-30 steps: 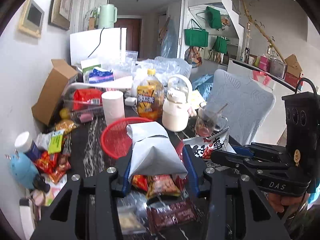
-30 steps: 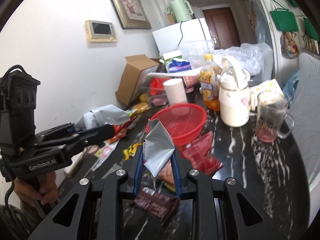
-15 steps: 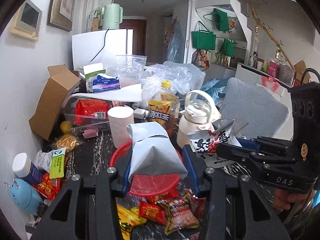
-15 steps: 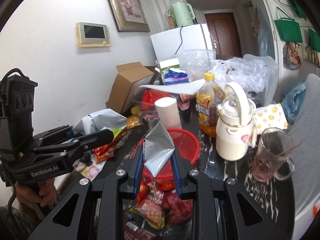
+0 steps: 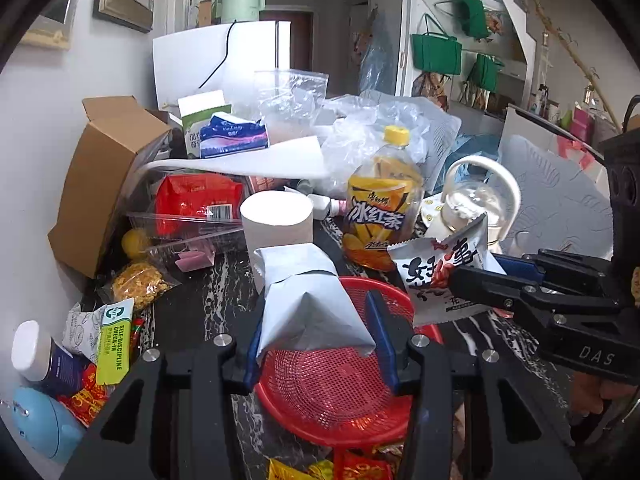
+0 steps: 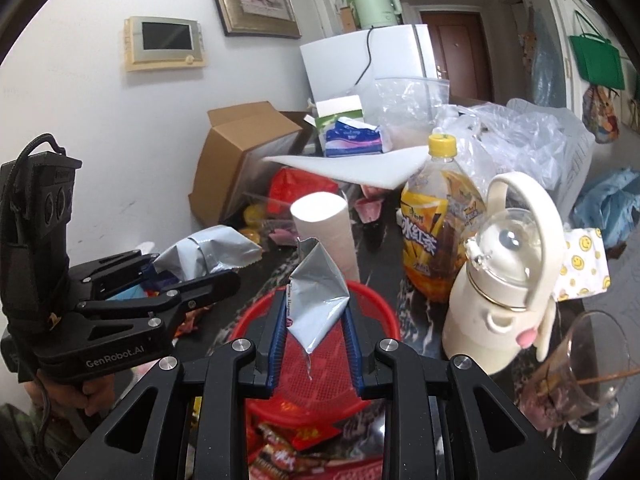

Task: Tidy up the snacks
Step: 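Open both grippers to drop the packets into the red basket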

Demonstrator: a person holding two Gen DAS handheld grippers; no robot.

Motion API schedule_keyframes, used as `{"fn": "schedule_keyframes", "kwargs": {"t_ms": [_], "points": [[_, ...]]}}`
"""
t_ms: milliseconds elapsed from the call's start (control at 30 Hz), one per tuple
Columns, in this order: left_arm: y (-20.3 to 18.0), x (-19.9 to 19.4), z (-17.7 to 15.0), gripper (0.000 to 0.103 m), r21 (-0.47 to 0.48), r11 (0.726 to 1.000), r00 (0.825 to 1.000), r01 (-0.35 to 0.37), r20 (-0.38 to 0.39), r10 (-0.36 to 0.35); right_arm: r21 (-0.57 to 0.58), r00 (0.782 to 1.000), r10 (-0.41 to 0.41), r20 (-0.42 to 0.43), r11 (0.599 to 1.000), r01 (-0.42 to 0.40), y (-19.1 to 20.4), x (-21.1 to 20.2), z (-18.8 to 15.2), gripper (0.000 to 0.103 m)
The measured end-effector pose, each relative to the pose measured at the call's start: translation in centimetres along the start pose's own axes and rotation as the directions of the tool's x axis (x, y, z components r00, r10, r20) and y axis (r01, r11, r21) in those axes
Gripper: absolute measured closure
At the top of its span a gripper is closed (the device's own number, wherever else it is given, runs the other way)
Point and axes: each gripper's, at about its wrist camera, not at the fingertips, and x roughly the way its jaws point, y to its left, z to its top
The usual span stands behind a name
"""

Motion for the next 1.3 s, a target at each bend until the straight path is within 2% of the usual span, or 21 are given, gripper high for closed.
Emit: {"fn": "schedule_keyframes", "kwargs": {"t_ms": [500,733,833,867,967,1300], "points": [[0.4,4.5,-1.1,0.059,-0.026,0.999,0.992,-0.023,-0.128,0.019,0.025,0.995,-0.008,-0.103,1.000,0.011,-1.2,4.3,-0.8,0.076],[0.7,6.1,-1.2,0.057,-0.038,0.998,0.978,-0.045,-0.205,0.036,0.019,0.994,-0.034,-0.103,0.999,0.036,-1.2,4.5,-0.9,0.076],[0.6,6.0,-1.3,0.057,-0.038,0.997,0.978,-0.063,-0.201,0.054,0.037,0.993,-0.040,-0.113,0.998,0.045,-1.6,4.5,-1.0,0.076],[0.6,6.0,-1.3,0.055,-0.036,0.997,0.978,-0.065,-0.202,0.057,0.041,0.993,-0.041,-0.115,0.998,0.046,-1.7,4.5,-1.0,0.076],[0.4,6.0,-1.3,0.033,-0.029,0.996,0.976,-0.087,-0.202,0.079,0.045,0.992,-0.052,-0.116,0.997,0.057,-1.9,4.4,-1.2,0.076],[0.5,5.8,-1.5,0.032,-0.049,0.995,0.976,-0.081,-0.206,0.070,0.037,0.991,-0.065,-0.116,0.997,0.069,-2.0,3.9,-1.3,0.076]]}}
